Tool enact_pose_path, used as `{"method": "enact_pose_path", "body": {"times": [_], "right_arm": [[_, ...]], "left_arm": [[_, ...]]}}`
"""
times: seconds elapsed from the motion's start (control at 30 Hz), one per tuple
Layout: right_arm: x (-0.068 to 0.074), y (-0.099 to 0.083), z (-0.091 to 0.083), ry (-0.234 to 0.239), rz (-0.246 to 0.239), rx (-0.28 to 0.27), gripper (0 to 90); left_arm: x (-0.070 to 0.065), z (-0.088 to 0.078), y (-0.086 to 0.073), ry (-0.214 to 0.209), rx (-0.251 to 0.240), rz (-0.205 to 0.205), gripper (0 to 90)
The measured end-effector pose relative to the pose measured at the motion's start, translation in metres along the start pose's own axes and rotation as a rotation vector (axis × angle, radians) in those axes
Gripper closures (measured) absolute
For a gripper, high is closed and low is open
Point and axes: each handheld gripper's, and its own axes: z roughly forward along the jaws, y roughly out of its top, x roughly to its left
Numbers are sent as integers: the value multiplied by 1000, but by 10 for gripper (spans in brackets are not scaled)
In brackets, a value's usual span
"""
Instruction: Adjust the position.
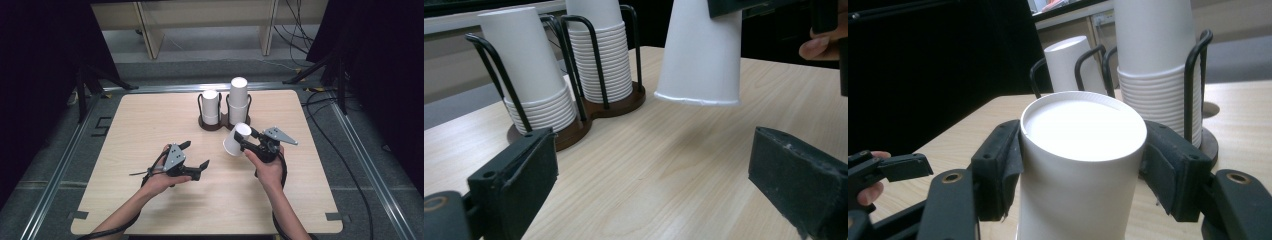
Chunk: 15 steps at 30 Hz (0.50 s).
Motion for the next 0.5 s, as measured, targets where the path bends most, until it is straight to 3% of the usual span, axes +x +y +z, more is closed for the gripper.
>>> {"method": "enact_pose_path", "body": {"times": [0.03, 0.07, 0.1, 0.13, 0.23, 0.5], "right_arm": [[0, 0, 0, 0, 0, 0, 361], [-1, -1, 1, -3, 34, 6, 361], [-1, -1, 1, -3, 34, 6, 361], [-3, -3, 3, 4, 65, 13, 361], [-2, -3, 4, -5, 53, 10, 362], [0, 0, 10, 25, 112, 13, 362]], "left_arm": [[0, 0, 0, 0, 0, 0, 51], [-1, 3, 1, -9, -4, -17, 51], [-1, 3, 1, -9, -4, -17, 51], [-1, 4, 1, -10, -6, -14, 51], [-4, 5, 3, -30, -24, -10, 50], [-9, 7, 4, -36, -12, 0, 51]]}}
